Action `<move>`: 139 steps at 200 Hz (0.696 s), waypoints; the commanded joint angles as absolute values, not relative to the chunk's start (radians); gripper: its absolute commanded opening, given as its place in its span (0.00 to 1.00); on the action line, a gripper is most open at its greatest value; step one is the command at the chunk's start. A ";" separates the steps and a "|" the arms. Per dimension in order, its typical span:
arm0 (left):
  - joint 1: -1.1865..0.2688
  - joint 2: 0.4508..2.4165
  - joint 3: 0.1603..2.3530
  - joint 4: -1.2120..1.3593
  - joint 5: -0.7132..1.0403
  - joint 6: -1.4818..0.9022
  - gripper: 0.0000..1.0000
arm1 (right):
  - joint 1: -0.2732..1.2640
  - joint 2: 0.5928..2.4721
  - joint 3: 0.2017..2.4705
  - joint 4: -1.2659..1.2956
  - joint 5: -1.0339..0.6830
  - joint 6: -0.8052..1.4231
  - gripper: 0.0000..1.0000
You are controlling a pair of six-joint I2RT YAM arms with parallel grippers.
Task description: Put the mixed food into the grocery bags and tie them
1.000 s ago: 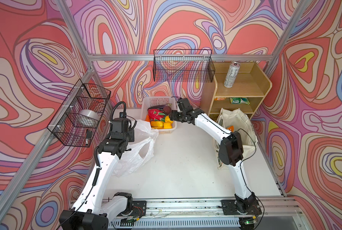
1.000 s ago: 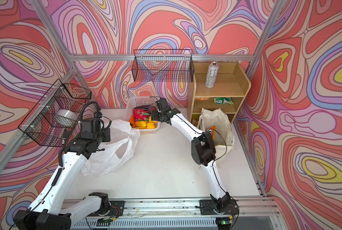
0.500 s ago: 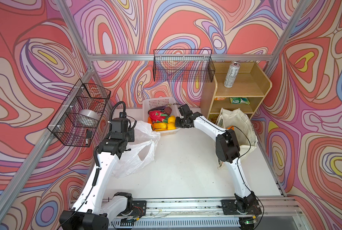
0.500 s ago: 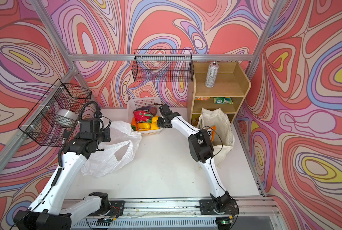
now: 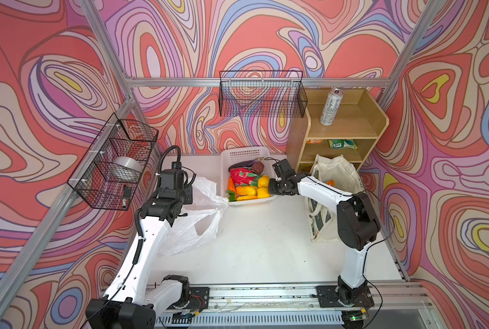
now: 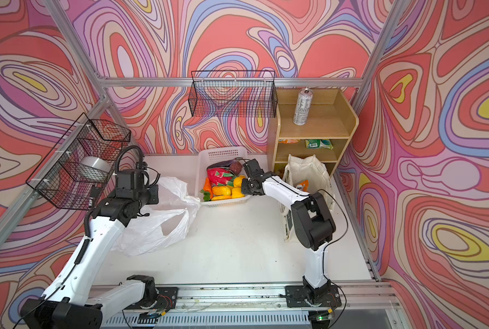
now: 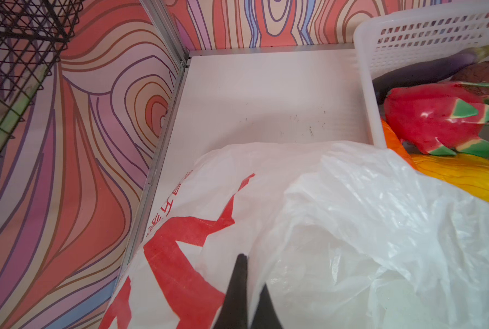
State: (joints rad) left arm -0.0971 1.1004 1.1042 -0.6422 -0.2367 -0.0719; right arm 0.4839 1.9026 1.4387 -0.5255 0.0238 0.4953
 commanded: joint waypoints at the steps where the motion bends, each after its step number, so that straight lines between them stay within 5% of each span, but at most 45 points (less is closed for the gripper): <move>1: -0.089 1.100 1.106 -0.677 -0.255 -0.075 0.00 | 0.479 1.794 1.338 -0.532 0.087 0.460 0.00; 87: -0.090 1.117 1.128 -0.685 -0.164 -0.119 0.00 | 0.476 1.558 0.994 -0.483 0.058 0.500 0.00; 118: -0.090 1.114 1.099 -0.647 -0.043 -0.166 0.00 | 0.475 1.577 0.985 -0.484 0.020 0.502 0.41; 139: -0.091 1.114 1.077 -0.621 0.024 -0.207 0.00 | 0.475 1.549 0.996 -0.495 -0.004 0.499 0.53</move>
